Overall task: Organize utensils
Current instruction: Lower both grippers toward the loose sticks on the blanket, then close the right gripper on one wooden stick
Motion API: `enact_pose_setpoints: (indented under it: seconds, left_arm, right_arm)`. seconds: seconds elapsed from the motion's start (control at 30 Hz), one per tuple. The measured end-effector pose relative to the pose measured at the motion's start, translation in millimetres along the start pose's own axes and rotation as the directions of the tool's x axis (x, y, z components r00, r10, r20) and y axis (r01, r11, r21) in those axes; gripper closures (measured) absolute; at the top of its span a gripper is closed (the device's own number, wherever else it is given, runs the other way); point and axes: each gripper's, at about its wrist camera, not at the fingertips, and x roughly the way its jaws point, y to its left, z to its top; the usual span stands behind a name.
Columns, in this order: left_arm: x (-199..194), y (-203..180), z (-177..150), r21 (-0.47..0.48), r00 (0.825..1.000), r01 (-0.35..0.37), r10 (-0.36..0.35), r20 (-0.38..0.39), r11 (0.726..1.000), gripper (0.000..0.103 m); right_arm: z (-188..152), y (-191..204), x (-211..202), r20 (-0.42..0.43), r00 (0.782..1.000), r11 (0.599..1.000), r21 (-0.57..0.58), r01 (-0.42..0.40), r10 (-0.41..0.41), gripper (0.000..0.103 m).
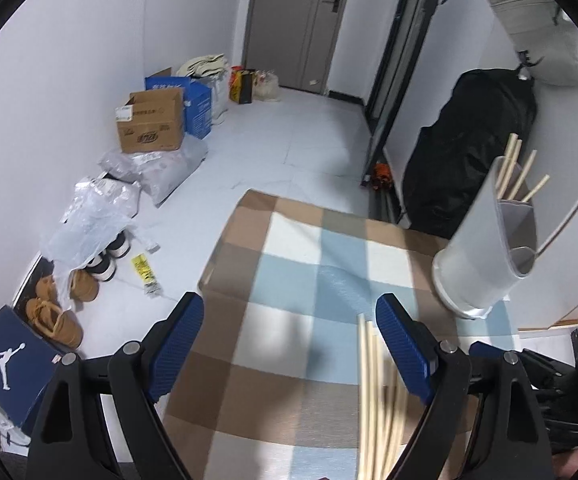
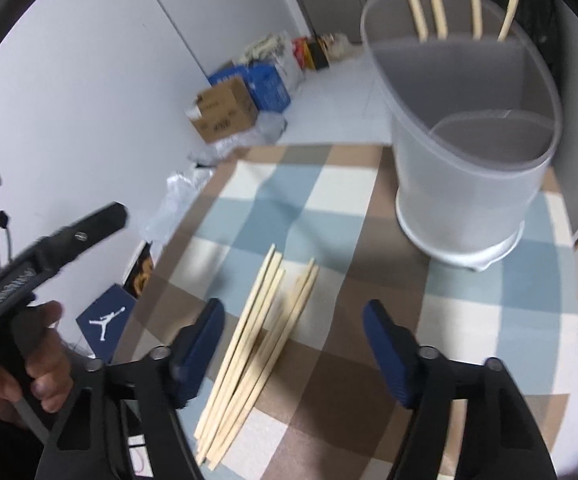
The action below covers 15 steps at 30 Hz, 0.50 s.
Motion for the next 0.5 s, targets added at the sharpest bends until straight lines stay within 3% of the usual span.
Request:
enact_pose_setpoints:
  seconds: [0.17,0.33,0.5]
  left_arm:
    - [6.5,9.7,-1.3,-0.035,1.000,-0.003,0.002,-0.027,0.999,0.018]
    - [7.3,14.5,-0.7,-0.031,1.000,-0.005,0.004,-0.024,1.000,0.018]
    - [7.2,19.1,1.5,-0.039,1.000,0.009,-0.010,-0.027,0.999,0.018]
  right_arm:
    - [10.0,-0.7,30.2,-0.056,0.998,0.998,0.052,0.030,-0.027,0.058]
    - [17.3,0.0,40.6,-0.069,0.986,0.987,0.040,0.158,-0.155,0.073]
    - [15.2,1.6,50.0,-0.099,0.968,0.973,-0.012,0.232,-0.232,0.074]
